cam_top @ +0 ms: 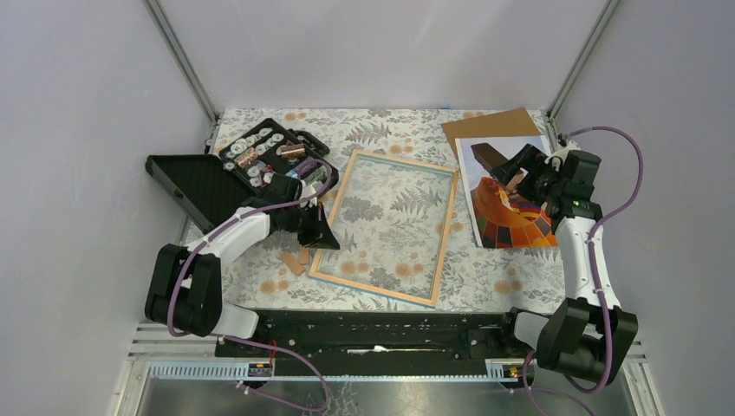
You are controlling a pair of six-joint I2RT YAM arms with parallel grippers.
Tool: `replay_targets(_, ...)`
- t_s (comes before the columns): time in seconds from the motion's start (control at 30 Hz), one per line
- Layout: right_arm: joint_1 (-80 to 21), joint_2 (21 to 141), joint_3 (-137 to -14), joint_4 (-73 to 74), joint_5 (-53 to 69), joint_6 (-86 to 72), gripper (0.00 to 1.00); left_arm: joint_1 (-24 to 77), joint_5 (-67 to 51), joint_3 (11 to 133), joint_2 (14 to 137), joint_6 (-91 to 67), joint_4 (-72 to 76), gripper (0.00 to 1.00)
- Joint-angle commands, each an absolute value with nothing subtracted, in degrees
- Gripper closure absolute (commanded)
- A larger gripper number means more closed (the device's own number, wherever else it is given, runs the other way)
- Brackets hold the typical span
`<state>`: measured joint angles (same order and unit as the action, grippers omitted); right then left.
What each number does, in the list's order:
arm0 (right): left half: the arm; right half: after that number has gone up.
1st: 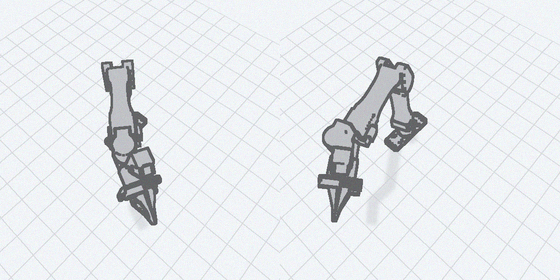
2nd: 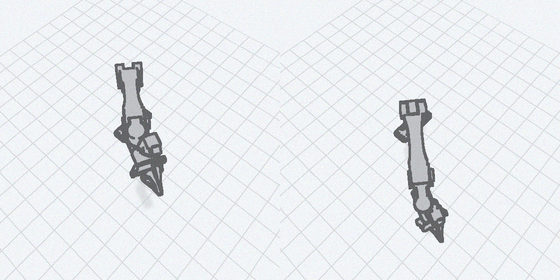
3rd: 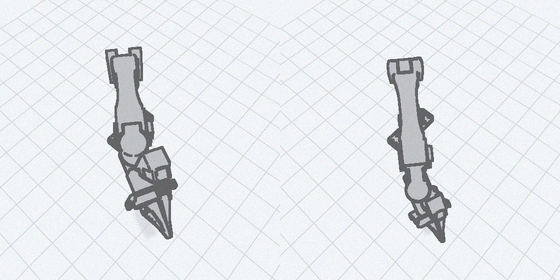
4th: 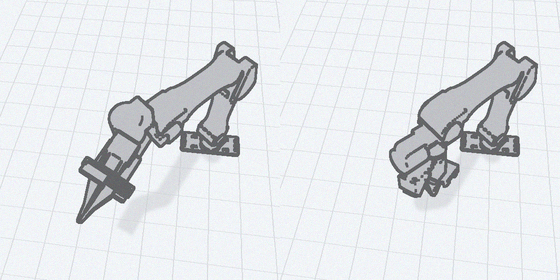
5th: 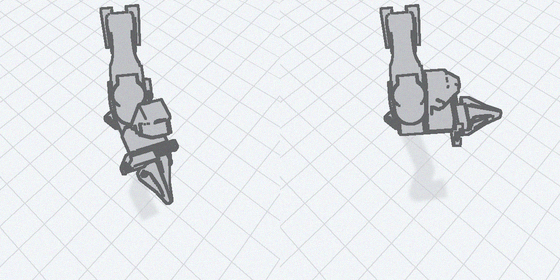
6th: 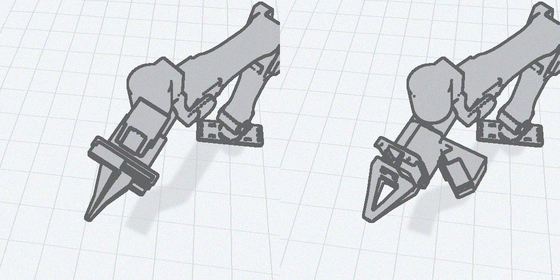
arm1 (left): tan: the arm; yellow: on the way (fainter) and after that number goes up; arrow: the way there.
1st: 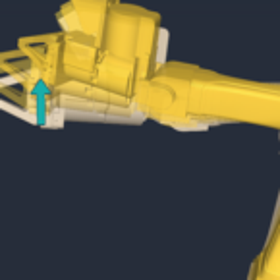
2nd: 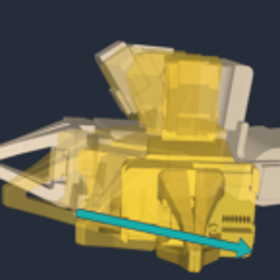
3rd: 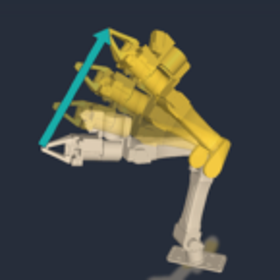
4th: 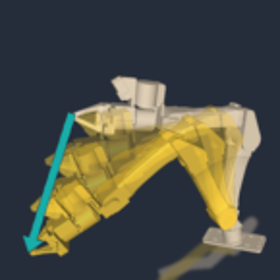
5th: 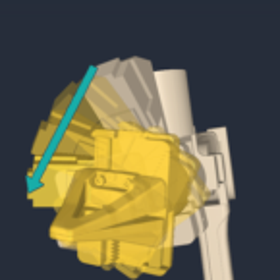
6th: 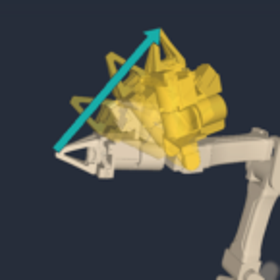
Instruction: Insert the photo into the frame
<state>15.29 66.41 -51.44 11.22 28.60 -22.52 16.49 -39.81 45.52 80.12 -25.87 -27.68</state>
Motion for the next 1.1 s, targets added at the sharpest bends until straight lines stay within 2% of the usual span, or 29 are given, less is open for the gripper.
replay_targets(0.0, 14.6, 65.8, -51.4, 9.0, 29.8, -22.6, 0.00, 16.3, -44.3, 49.2, 81.2, -22.4, -29.9, 1.00)
replay_targets(0.47, 14.3, 66.6, -51.2, 8.2, 30.2, -22.7, 0.00, 15.5, -46.2, 51.2, 82.3, -18.3, -34.8, 1.00)
replay_targets(1.07, 13.8, 67.3, -50.8, 7.1, 30.8, -23.3, 0.00, 15.0, -53.1, 50.7, 84.6, -20.5, -32.8, 1.00)
